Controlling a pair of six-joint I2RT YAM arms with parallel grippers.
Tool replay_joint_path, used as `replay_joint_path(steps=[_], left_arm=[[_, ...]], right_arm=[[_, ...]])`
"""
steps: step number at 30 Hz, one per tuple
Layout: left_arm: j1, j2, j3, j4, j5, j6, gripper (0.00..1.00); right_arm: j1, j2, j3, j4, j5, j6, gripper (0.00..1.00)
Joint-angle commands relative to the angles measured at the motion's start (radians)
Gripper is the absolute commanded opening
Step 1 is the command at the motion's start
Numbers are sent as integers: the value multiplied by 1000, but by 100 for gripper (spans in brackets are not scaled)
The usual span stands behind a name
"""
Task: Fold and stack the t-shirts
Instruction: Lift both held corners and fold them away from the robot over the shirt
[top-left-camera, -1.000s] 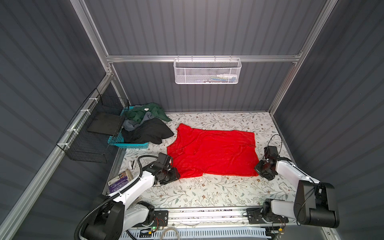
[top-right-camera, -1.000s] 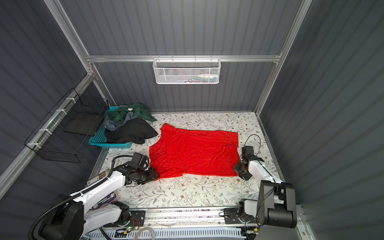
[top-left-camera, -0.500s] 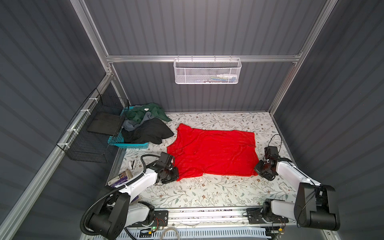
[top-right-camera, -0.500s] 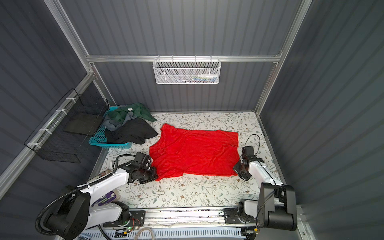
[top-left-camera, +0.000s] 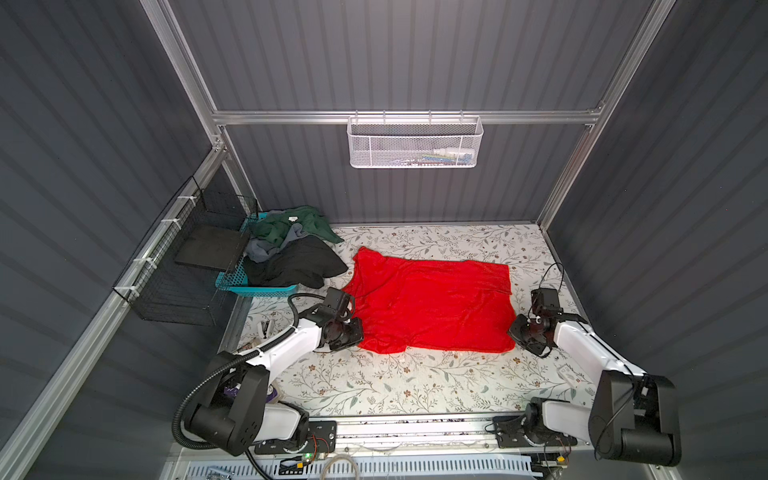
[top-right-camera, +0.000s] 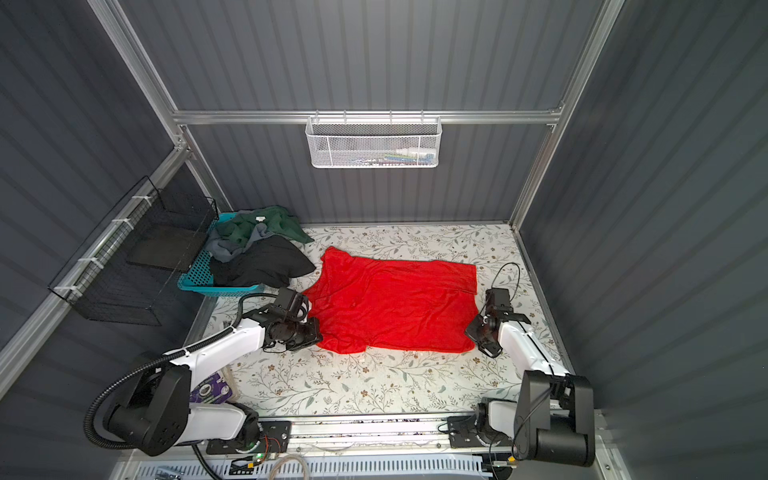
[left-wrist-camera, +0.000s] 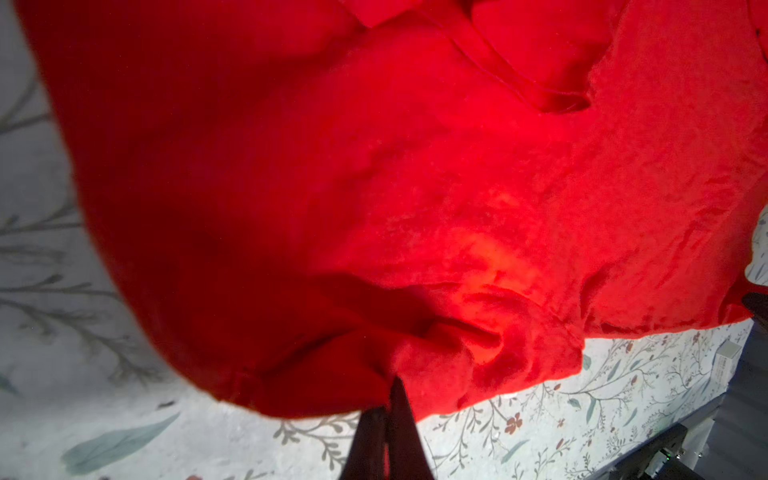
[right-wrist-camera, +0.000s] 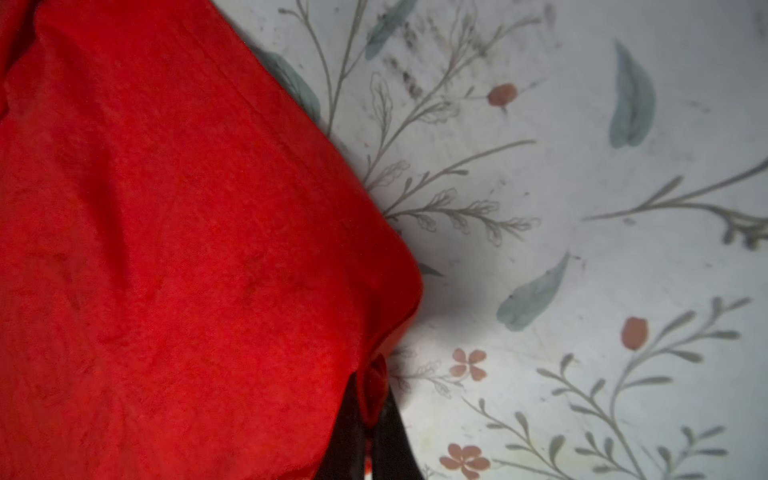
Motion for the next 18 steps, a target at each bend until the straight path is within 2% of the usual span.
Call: replay_joint_path(steps=[1, 10, 18], left_arm=[[1, 24, 65, 2, 17, -24, 0], [73, 100, 144, 72, 54, -68, 0], [89, 161, 231, 113, 50, -76, 0]], right_arm=[[2, 9, 51, -29, -16, -28, 0], [2, -5, 84, 0, -9, -34, 0], [3, 26, 134, -8, -12, -45, 0]])
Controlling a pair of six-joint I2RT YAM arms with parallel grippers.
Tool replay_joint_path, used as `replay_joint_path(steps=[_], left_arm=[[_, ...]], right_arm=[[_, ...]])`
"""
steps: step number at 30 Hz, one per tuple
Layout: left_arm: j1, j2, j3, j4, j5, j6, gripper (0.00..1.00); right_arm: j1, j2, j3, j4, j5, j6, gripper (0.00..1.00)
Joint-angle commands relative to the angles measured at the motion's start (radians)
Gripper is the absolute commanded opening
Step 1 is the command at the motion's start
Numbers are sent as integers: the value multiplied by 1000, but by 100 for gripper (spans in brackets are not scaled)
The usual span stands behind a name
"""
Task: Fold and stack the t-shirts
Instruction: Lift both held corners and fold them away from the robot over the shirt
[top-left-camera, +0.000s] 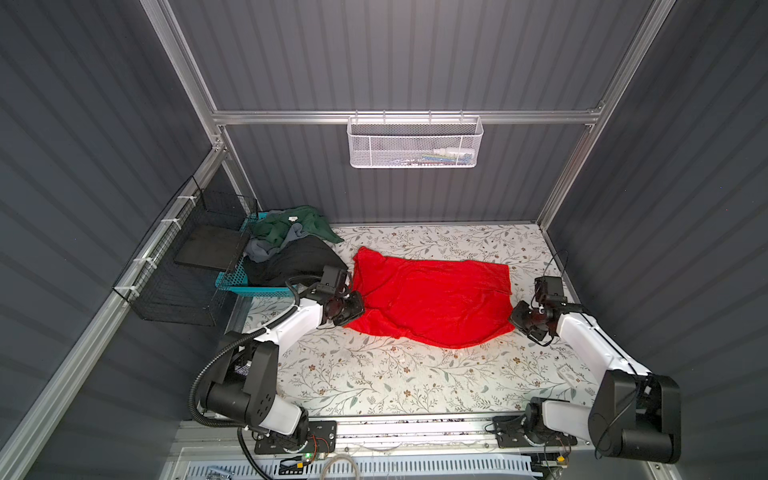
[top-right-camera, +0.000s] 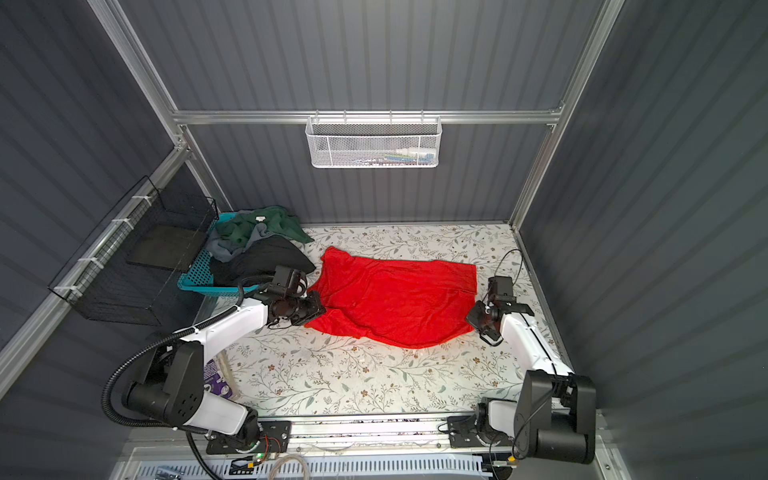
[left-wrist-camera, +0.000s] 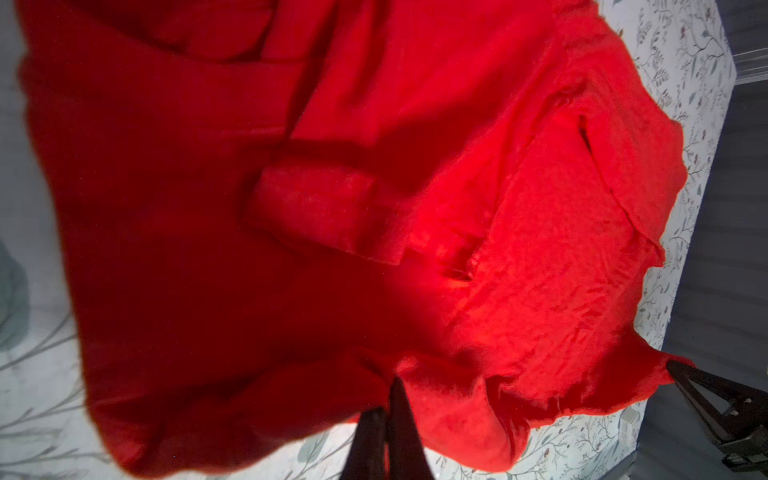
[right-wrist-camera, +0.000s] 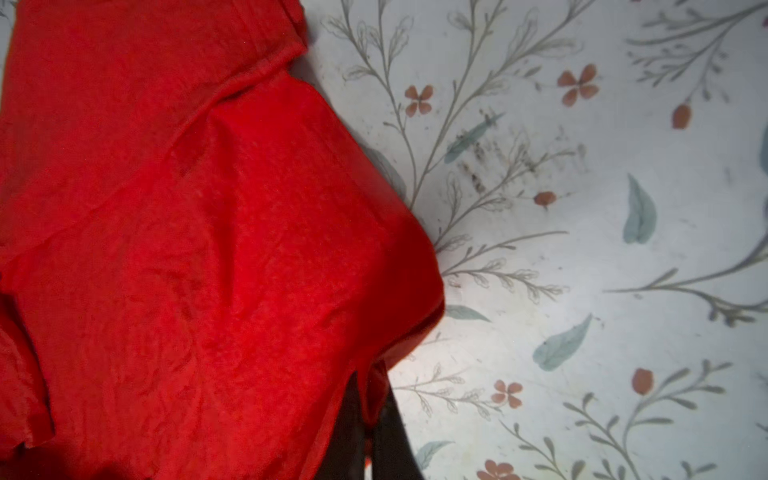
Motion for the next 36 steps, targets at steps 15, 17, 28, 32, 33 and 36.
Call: replay_joint_path(steps=[15, 17, 28, 32, 33, 36], left_arm=[[36, 38, 124, 32, 2, -12, 0], [39, 37, 130, 33, -3, -11, 0], [48, 35, 131, 38, -19, -9, 0], [53, 33, 131, 41, -24, -10, 0], [53, 32, 129, 43, -26, -11, 0], [54, 26, 131, 43, -39, -11, 0]], right_arm=[[2, 62, 71, 1, 6, -26, 0], [2, 64, 78, 6, 10, -27, 0], [2, 111, 147, 3, 28, -33, 0], [2, 147, 178, -8, 41, -38, 0], [2, 154, 184, -9, 41, -38, 0], [2, 175, 198, -13, 51, -38, 0]])
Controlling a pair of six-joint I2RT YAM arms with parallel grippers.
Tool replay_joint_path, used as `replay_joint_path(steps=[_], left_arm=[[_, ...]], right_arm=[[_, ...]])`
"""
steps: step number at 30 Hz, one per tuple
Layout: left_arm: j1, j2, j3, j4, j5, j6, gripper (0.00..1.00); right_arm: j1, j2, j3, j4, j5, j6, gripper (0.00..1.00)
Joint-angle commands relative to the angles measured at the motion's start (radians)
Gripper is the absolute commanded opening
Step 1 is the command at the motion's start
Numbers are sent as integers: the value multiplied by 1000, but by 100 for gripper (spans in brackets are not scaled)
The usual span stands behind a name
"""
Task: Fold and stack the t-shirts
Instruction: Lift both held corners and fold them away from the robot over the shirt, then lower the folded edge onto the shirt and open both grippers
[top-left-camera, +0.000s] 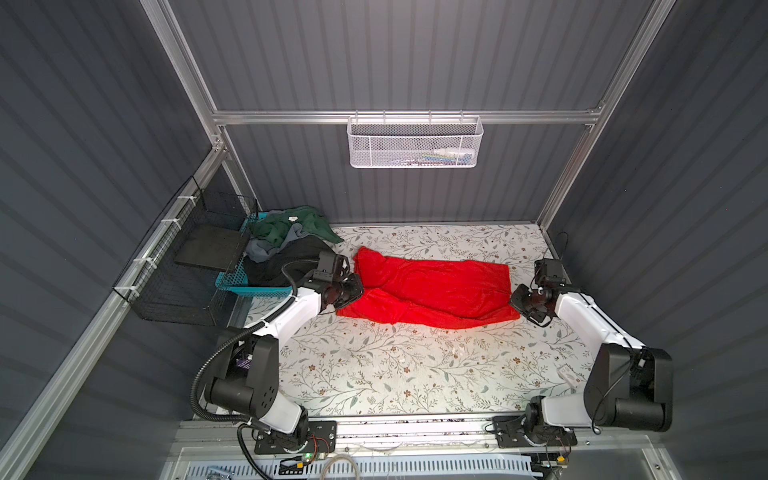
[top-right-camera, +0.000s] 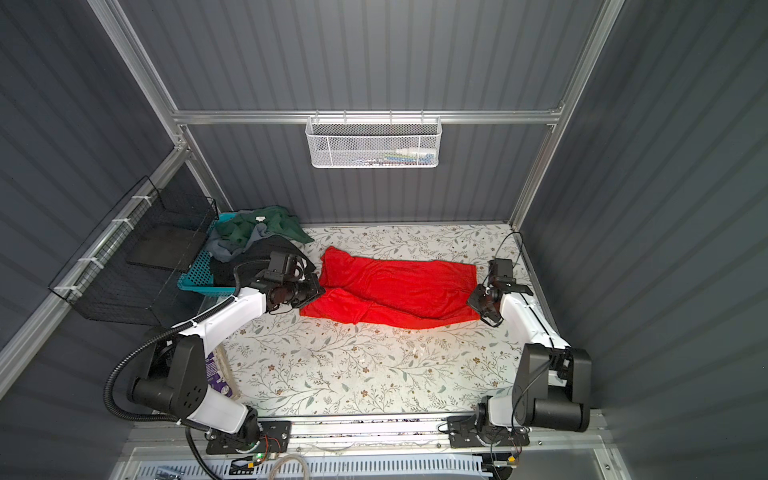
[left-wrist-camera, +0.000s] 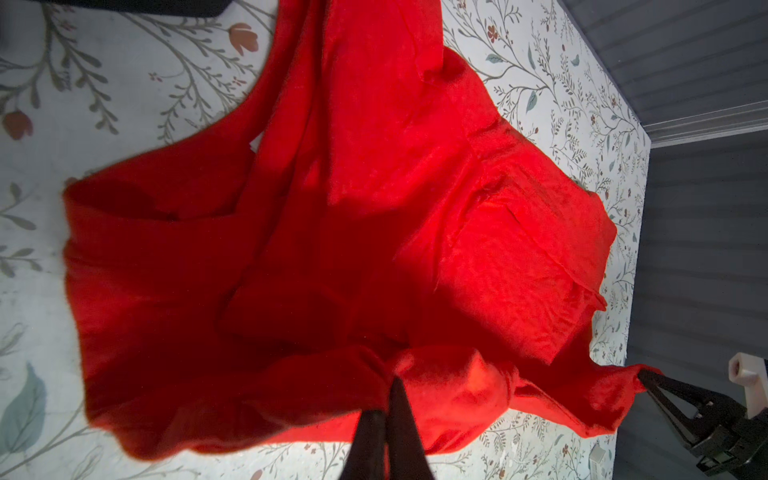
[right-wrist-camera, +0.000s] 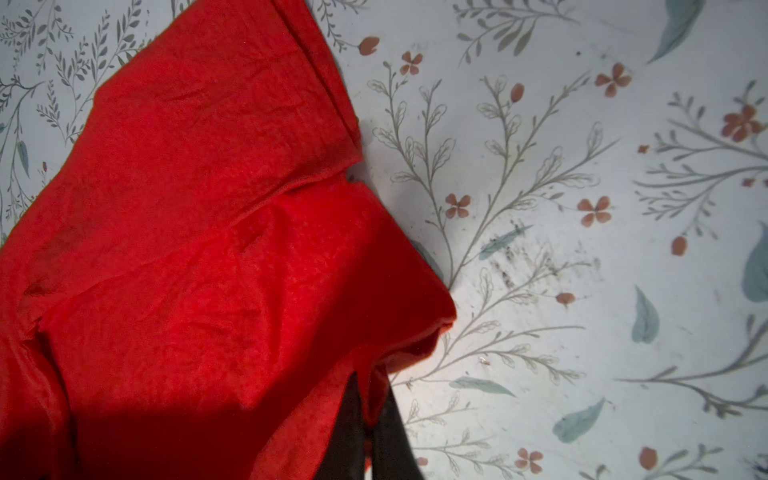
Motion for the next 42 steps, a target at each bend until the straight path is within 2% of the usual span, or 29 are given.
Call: replay_joint_path(steps=[1, 15, 42], left_arm=[[8, -4, 24, 9, -24, -6, 0], [10, -68, 18, 7, -119, 29, 0], [10, 129, 134, 26, -104, 46, 0]], right_arm=[[2, 22, 29, -17, 28, -10, 0], [2, 74, 95, -9, 27, -9, 0], [2, 247, 199, 14, 41, -6, 0]])
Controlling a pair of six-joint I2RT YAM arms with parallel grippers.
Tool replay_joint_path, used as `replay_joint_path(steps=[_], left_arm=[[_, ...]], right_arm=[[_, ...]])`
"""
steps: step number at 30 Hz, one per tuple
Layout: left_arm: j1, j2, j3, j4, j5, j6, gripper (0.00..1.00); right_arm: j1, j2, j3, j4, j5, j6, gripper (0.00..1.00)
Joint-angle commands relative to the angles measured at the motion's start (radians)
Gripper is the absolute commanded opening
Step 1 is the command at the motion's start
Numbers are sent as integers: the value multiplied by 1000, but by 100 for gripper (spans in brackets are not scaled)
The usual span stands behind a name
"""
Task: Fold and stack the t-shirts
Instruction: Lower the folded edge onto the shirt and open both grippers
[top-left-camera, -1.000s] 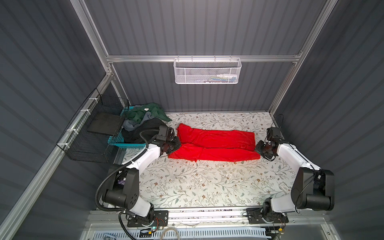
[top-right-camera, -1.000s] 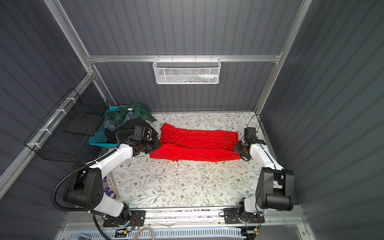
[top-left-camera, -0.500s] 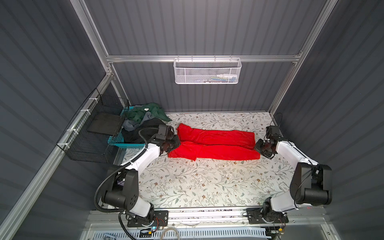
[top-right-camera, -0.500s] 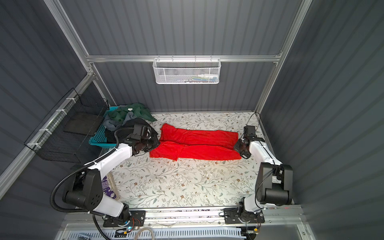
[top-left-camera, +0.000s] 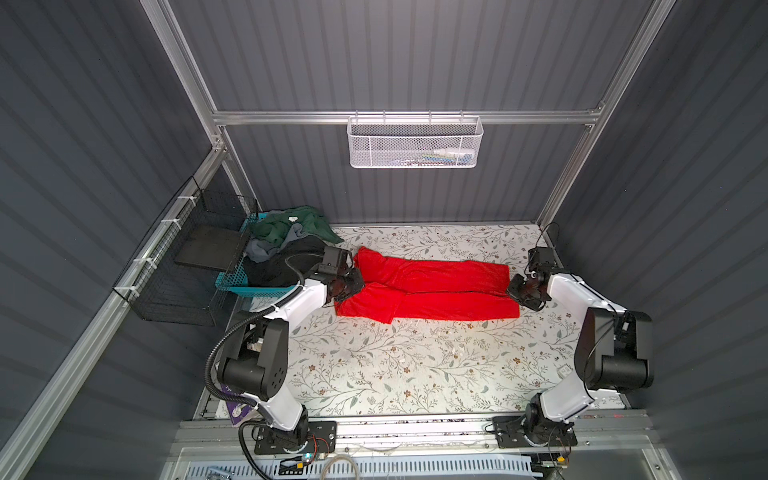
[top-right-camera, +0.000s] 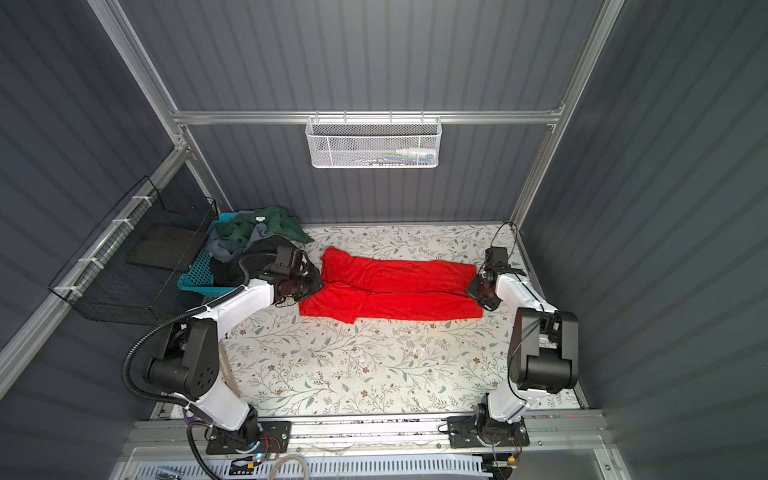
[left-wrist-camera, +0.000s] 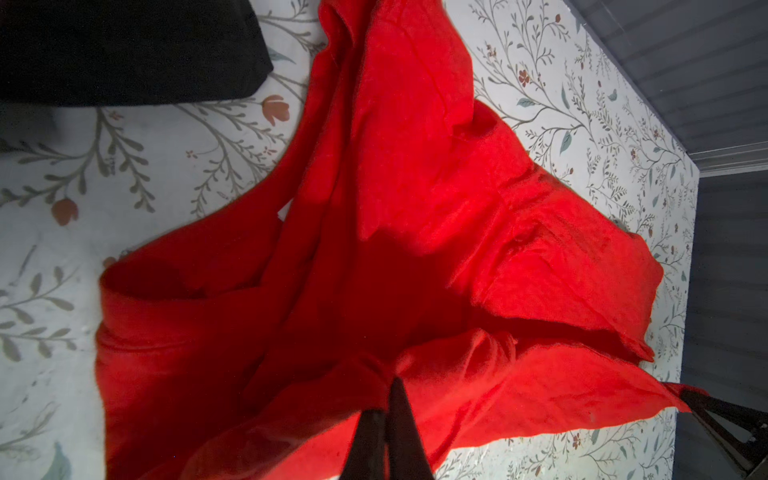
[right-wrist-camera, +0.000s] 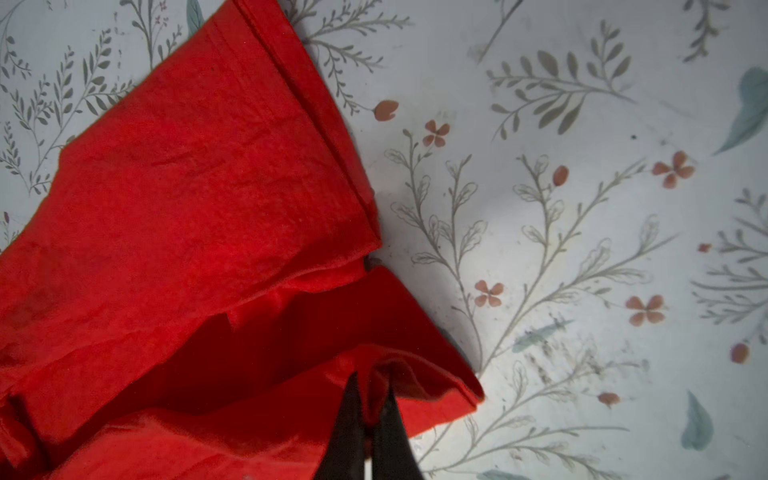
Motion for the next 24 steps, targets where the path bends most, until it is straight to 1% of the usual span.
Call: replay_joint_path(steps=[1, 9, 24], left_arm=[[8, 9, 44, 3, -15, 25, 0], [9, 22, 67, -4, -18, 25, 0], [9, 60, 90, 7, -26, 29, 0]], right_arm=[[2, 22, 37, -2, 24, -3, 0], [2, 74, 73, -14, 35, -8, 0], [3, 112, 114, -26, 39, -17, 0]])
